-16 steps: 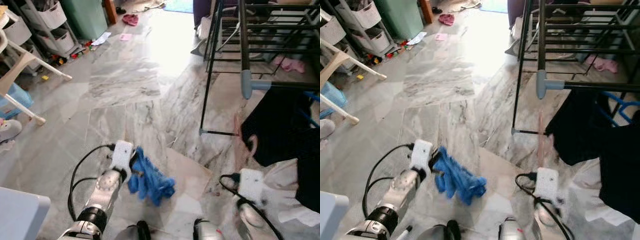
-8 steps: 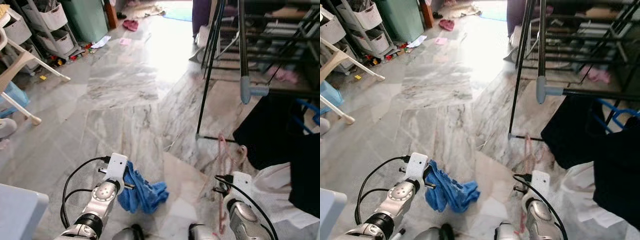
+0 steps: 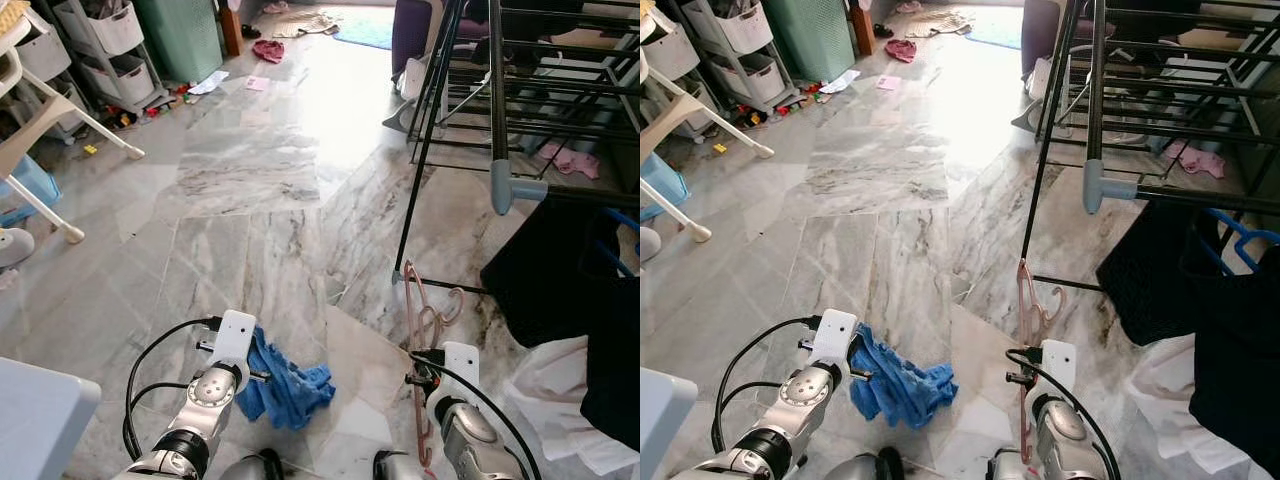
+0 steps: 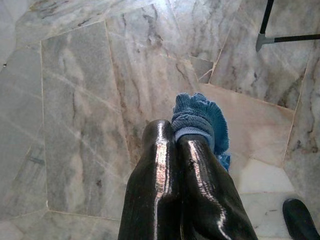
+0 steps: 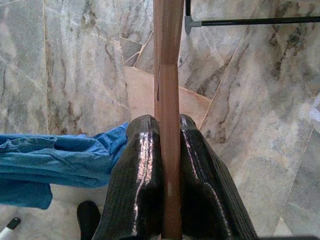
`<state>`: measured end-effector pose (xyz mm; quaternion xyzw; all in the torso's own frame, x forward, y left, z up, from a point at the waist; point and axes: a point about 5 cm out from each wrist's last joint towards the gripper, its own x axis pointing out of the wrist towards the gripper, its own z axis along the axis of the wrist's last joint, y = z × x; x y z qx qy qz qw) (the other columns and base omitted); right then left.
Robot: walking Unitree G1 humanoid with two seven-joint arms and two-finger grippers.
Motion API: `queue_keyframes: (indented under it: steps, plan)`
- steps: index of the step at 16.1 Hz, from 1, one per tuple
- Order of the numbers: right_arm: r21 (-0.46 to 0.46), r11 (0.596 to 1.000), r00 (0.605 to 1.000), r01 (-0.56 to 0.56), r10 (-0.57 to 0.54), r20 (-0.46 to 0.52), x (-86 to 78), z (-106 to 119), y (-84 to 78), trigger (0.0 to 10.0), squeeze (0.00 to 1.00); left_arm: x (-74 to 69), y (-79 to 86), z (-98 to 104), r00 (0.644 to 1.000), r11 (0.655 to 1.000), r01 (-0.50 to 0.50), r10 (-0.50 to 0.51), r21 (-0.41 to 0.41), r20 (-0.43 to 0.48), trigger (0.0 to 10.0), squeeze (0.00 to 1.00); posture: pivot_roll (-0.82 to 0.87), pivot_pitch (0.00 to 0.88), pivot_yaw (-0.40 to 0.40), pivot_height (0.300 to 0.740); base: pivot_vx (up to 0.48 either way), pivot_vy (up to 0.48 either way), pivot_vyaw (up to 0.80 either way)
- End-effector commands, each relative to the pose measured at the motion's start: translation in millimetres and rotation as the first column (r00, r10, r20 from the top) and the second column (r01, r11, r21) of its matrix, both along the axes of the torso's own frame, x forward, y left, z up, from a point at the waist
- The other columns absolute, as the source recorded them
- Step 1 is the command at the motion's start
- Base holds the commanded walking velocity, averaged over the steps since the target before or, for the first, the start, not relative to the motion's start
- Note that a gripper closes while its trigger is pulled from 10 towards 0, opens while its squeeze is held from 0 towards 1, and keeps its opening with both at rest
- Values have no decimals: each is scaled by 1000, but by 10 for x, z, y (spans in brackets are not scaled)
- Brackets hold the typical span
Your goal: Hang hanger
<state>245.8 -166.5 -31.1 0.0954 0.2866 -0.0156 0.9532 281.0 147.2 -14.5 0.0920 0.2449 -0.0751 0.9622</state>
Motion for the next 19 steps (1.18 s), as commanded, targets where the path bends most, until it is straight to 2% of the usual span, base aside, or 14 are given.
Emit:
queue_keyframes:
  steps: [1, 11, 17, 19]
  plan:
    - [12, 1000, 1000, -8, 8, -21, -64, -58, 14, 10000, 0, -43, 31, -37, 1000, 1000, -12, 12, 15, -8, 10000, 0, -149, 165, 22, 740, 0, 0, 0]
    - [12, 999, 999, -39, 39, -23, -31, -55, 47, 10000, 0, -23, -58, -26, 1000, 1000, 4, -4, 16, -7, 10000, 0, -147, 137, 11, 740, -246, 0, 0]
    - [14, 999, 999, -34, 34, -32, -35, -77, 48, 10000, 0, -14, -47, -22, 1000, 1000, 8, -8, 27, -12, 10000, 0, -145, 132, 23, 740, -287, 0, 0]
    - [6, 999, 997, -37, 38, -63, -62, -125, 33, 10000, 0, -35, -17, -48, 1000, 999, 8, -7, 46, -30, 10000, 0, -137, 128, 28, 740, -294, 0, 0]
